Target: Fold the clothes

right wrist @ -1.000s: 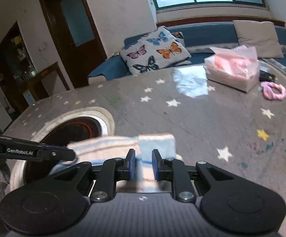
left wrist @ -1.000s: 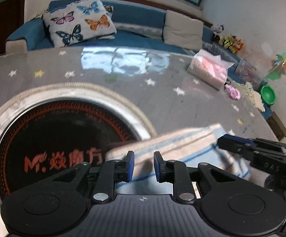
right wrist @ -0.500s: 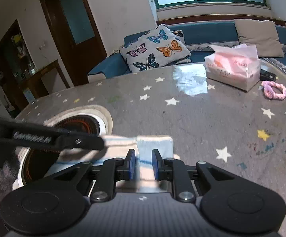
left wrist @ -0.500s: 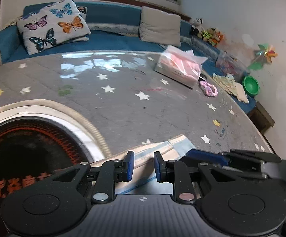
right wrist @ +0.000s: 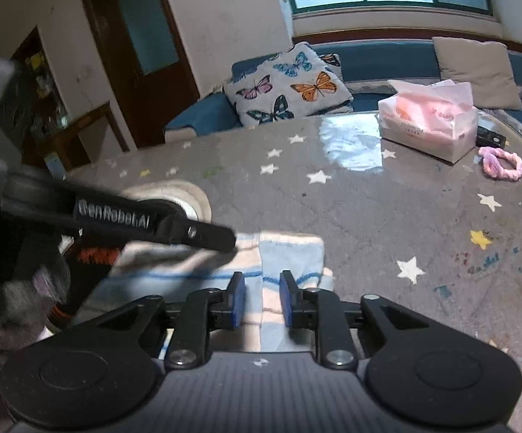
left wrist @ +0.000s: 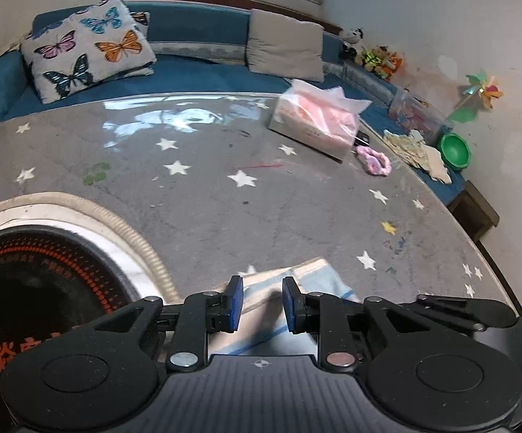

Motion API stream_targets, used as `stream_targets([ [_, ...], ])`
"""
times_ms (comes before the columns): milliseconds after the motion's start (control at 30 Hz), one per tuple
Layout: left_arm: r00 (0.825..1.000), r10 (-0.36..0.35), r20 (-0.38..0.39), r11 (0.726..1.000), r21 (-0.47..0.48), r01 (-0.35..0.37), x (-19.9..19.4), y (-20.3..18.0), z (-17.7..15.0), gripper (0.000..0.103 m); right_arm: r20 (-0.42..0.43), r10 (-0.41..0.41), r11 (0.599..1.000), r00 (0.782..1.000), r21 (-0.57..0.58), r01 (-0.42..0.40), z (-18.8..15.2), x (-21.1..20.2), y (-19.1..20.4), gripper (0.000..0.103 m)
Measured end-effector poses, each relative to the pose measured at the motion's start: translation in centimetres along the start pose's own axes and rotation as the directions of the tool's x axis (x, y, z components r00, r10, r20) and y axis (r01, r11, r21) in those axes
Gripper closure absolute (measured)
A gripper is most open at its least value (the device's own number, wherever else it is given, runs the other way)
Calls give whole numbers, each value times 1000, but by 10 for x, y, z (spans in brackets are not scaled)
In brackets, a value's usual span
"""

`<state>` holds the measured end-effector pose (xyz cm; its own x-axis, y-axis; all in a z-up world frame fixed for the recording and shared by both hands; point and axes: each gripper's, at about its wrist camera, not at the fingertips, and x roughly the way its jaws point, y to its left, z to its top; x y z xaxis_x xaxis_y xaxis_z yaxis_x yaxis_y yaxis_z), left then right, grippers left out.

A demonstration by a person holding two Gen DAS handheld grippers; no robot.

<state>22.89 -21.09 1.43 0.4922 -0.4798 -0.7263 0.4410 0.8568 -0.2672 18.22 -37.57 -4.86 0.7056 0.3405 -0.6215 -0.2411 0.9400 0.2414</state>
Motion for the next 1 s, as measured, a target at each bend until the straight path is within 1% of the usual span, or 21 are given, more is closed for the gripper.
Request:
stream_targets([
  [67,1000,1,-6,1000,19,-1,2,-4,-2,74,-5,-14,1000,1000,-18,14,-3,-1,1,81],
  [200,1000,-20,-10,1000,17,20,0,-4,-4,72,14,15,998,1000,-54,-14,-5,-17,11,78],
  [300,999,-36,-17,999,34,37,-7,-7,-9,72,-5,30,990,1000,-137,-30,-13,-19,25,77],
  [367,999,-45,-24,998,50,46,-12,-11,-15,72,-17,14,979,1000,-201,-17,-20,-20,36,77],
  [467,998,-50,-35,996,71,52,-19,-14,-26,72,-31,9,963,999,-270,-17,-31,-24,49,77],
  [533,997,-58,-47,996,69,61,-24,-14,-33,72,-34,7,953,999,-303,-17,-38,-30,55,77],
  [700,995,-85,-53,992,89,90,-40,-21,-56,72,-44,22,952,999,-305,-35,-53,-51,62,75],
  [733,995,-86,-52,991,95,91,-43,-22,-61,69,-46,25,954,999,-298,-37,-57,-55,62,75],
  [800,995,-92,-50,989,110,97,-50,-26,-72,69,-44,26,958,999,-284,-37,-65,-64,62,70],
  [867,993,-104,-54,988,112,109,-57,-28,-82,69,-39,24,961,999,-274,-34,-73,-72,62,68],
  [1000,996,-83,-42,984,155,89,-71,-30,-105,69,-16,11,965,1000,-263,-15,-87,-88,63,68],
])
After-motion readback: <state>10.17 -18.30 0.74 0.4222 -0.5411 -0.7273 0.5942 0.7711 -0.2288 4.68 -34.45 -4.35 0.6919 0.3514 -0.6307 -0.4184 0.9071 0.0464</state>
